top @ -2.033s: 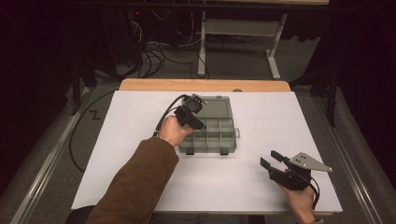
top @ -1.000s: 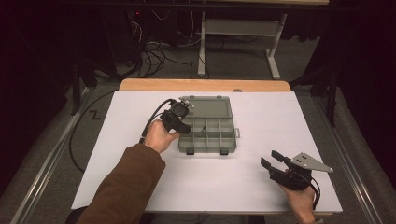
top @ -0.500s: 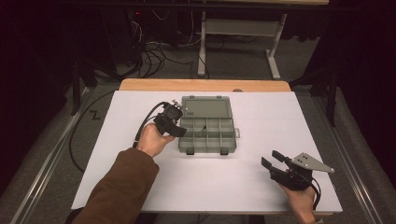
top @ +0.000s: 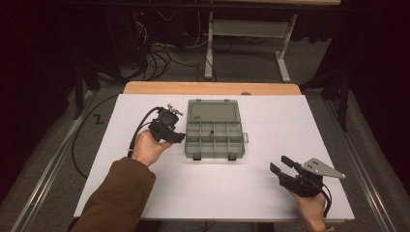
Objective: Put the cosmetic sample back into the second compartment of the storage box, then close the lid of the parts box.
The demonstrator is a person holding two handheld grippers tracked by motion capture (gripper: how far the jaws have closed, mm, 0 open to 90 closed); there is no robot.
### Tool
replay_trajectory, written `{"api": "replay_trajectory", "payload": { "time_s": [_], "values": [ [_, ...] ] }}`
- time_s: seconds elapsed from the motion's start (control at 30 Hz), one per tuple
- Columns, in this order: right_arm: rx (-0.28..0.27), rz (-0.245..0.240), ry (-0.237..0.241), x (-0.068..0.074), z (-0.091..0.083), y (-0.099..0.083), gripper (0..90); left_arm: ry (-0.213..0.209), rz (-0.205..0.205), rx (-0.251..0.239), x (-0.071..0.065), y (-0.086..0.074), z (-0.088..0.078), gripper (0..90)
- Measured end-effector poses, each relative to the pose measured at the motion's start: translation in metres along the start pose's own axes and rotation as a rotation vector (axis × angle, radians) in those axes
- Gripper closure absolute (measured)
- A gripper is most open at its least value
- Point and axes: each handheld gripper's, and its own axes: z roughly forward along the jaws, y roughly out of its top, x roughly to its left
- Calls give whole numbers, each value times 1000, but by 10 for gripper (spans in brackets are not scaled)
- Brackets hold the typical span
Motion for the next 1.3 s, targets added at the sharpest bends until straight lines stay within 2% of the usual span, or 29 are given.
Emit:
{"api": "replay_trajectory", "payload": {
  "time_s": [0.47, 0.83, 1.3],
  "values": [
    [-5, -1, 0, 0, -1, 0, 456, 5, -22, -5, 7, -10, -3, 505],
    [-18, 2, 5, 1, -1, 1, 455, 15, -76, 2, 22, -22, -2, 504],
    [-37, -1, 13, 2, -1, 6, 472, 29, -131, -19, 38, -23, 1, 495]
  ]
}}
